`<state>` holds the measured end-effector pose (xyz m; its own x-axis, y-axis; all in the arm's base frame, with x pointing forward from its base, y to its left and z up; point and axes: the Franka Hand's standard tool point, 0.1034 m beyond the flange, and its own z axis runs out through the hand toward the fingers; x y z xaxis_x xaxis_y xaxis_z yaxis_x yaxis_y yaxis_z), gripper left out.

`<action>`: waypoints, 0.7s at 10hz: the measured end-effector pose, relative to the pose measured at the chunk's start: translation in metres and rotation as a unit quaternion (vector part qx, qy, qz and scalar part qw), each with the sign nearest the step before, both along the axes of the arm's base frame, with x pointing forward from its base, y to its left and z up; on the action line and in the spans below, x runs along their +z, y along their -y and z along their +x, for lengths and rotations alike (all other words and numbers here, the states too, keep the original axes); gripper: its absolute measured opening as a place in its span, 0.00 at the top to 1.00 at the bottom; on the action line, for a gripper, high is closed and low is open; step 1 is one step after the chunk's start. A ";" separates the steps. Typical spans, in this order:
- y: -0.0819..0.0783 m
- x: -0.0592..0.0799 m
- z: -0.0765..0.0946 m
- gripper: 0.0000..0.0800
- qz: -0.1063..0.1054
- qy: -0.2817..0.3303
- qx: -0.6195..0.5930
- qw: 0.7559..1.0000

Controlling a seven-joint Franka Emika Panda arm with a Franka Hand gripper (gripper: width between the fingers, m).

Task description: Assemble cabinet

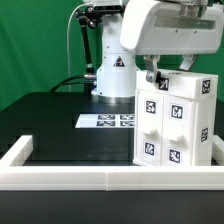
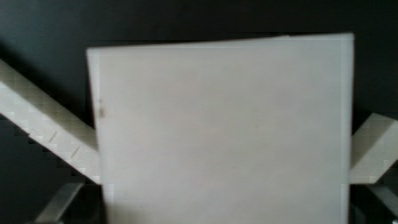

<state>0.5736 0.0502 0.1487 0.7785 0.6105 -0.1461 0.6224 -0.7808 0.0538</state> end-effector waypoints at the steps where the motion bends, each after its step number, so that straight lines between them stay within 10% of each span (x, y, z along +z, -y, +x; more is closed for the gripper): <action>1: 0.000 0.000 0.000 0.30 0.000 0.000 0.000 1.000; 4: 0.001 -0.001 0.000 0.03 -0.001 -0.001 0.000 1.000; 7: 0.001 -0.003 -0.001 0.00 -0.001 -0.002 0.000 1.000</action>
Offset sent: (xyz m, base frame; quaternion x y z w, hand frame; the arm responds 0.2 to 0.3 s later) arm 0.0000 0.0000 0.0000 0.0000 0.0000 0.0000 1.0000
